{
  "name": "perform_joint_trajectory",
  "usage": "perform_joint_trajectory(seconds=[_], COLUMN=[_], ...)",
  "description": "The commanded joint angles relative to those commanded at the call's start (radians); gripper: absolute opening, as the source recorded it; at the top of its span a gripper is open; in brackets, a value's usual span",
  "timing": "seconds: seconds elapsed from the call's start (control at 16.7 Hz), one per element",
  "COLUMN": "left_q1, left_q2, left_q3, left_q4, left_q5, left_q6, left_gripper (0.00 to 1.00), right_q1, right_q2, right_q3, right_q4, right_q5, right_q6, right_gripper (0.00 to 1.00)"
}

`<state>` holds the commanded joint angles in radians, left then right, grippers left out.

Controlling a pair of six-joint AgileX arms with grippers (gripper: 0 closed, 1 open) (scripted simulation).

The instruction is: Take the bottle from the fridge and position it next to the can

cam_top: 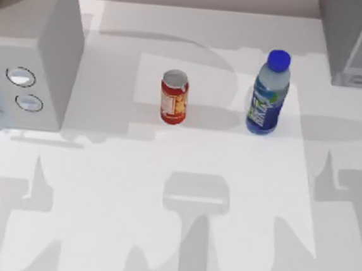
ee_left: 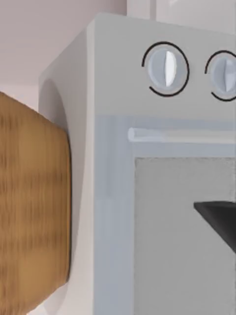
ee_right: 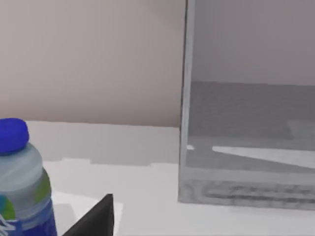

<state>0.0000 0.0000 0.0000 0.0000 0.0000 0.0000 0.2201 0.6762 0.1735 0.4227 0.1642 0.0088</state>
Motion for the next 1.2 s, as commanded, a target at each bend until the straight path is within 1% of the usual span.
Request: perform_joint_trajectory(seconds=[0.3, 0.54, 0.72, 1.02, 1.2], left_q1=[0.0, 0.0, 0.0, 0.0, 0.0], left_q2=[0.0, 0.0, 0.0, 0.0, 0.0], left_q3=[0.0, 0.0, 0.0, 0.0, 0.0], left_q4=[0.0, 0.0, 0.0, 0.0, 0.0], left_q5=[0.0, 0.0, 0.0, 0.0, 0.0], left_q6=[0.0, 0.0, 0.0, 0.0, 0.0], left_gripper=[1.0, 1.0, 1.0, 1.0, 1.0], right_q1=[-0.132, -0.202, -0.22, -0.217, -0.219], right_q2=[-0.419, -0.627, -0.676, -0.674, -0.724], right_q3=[-0.116, -0.164, -0.174, -0.169, -0.127], right_q4=[-0.261, -0.391, -0.423, -0.422, -0.487], right_q5=[-0.102, -0.152, -0.164, -0.163, -0.161], right_q6=[-0.003, -0.007, -0.009, -0.009, -0.01], right_gripper=[1.0, 1.0, 1.0, 1.0, 1.0])
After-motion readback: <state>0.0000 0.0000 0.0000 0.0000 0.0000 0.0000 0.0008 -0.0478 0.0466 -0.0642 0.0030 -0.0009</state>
